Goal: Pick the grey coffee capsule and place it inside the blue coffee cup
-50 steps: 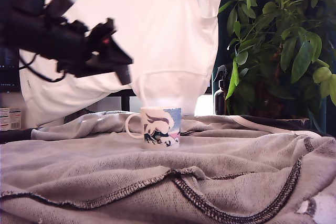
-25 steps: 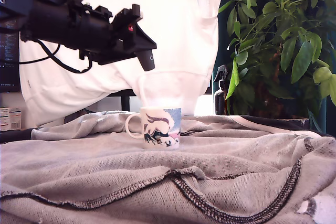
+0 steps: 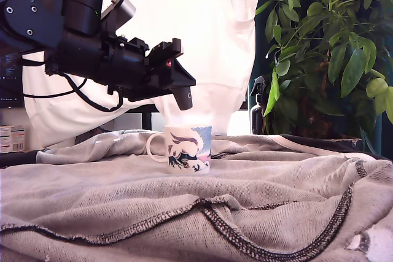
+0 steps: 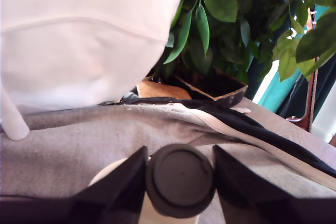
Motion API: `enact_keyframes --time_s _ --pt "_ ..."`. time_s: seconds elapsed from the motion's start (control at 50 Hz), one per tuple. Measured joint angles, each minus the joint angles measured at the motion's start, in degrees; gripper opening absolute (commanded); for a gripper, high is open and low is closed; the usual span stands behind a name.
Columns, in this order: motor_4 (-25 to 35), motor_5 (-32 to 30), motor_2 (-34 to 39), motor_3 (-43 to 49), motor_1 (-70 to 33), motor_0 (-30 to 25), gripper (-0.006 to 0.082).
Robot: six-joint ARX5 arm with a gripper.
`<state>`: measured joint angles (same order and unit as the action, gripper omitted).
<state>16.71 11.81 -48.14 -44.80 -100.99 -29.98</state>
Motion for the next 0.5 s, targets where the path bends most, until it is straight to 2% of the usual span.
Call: enact_keyframes --time_s 0.08,0.12,0.24,0.28,0.5 --pt "-0.3 0.0 0.0 1.4 0.0 0.0 0.0227" --pt "-0.4 0.0 0.0 2.1 0.0 0.0 0.0271" --pt "-0.5 -2.2 0.0 2.4 0.0 0.0 0.0582" --pt "-0.5 -2.9 0.0 2.3 0.0 0.0 0.0651" --pt "-0.5 -3.0 0.0 2.2 0.0 0.0 0.0646"
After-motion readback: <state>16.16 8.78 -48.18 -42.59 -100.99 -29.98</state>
